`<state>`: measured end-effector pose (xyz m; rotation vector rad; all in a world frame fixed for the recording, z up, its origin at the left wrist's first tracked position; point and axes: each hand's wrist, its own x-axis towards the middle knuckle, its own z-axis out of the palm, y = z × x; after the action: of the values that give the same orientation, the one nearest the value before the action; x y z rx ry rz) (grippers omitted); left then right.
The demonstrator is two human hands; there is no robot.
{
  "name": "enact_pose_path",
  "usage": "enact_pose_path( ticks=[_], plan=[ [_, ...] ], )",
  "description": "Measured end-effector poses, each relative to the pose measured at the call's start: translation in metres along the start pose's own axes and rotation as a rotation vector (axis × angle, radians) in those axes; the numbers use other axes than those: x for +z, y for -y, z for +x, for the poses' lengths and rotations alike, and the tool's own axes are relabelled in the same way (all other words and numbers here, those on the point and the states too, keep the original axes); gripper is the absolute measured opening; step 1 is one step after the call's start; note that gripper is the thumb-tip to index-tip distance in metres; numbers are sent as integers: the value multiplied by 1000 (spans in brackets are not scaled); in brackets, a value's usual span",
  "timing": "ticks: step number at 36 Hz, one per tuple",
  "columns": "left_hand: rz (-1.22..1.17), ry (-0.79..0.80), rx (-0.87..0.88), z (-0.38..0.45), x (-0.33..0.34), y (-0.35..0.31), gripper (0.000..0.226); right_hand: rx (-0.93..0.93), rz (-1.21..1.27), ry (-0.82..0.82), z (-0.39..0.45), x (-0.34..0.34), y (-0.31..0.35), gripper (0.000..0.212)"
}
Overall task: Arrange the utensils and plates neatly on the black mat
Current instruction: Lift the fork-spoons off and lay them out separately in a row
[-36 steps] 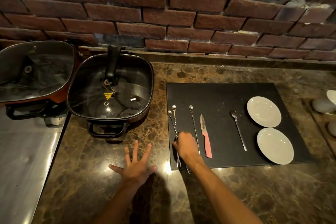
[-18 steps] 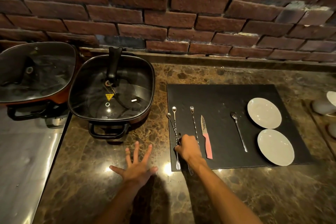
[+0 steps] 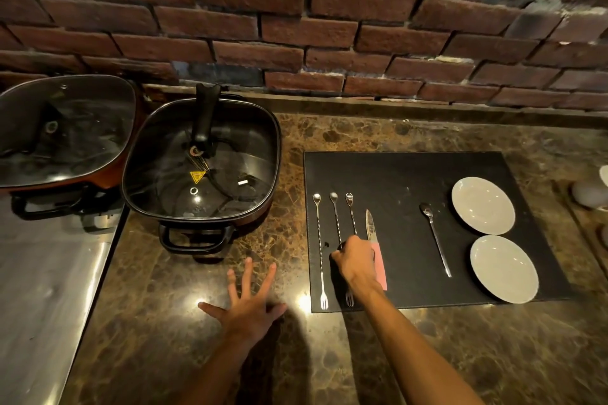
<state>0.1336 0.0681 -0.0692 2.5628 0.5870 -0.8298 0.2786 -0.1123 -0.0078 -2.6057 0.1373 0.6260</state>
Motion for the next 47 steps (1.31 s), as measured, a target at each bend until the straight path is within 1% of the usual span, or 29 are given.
enact_pose_path(
  ticks=[11,28,43,47],
  plan=[
    [10,-28,-4,4,5,2,91,-24,-24,-38,-6,5,-2,21],
    [7,-21,-4,5,7,5,90,-12,5,-9,-8,4,-2,22],
    [-18,48,21,0,-2,2,87,-33,-26,-18,-8,2,-3,22],
    [-25,62,28,-2,-4,2,86,-79,-66,-54,-13,4,0,20]
  ],
)
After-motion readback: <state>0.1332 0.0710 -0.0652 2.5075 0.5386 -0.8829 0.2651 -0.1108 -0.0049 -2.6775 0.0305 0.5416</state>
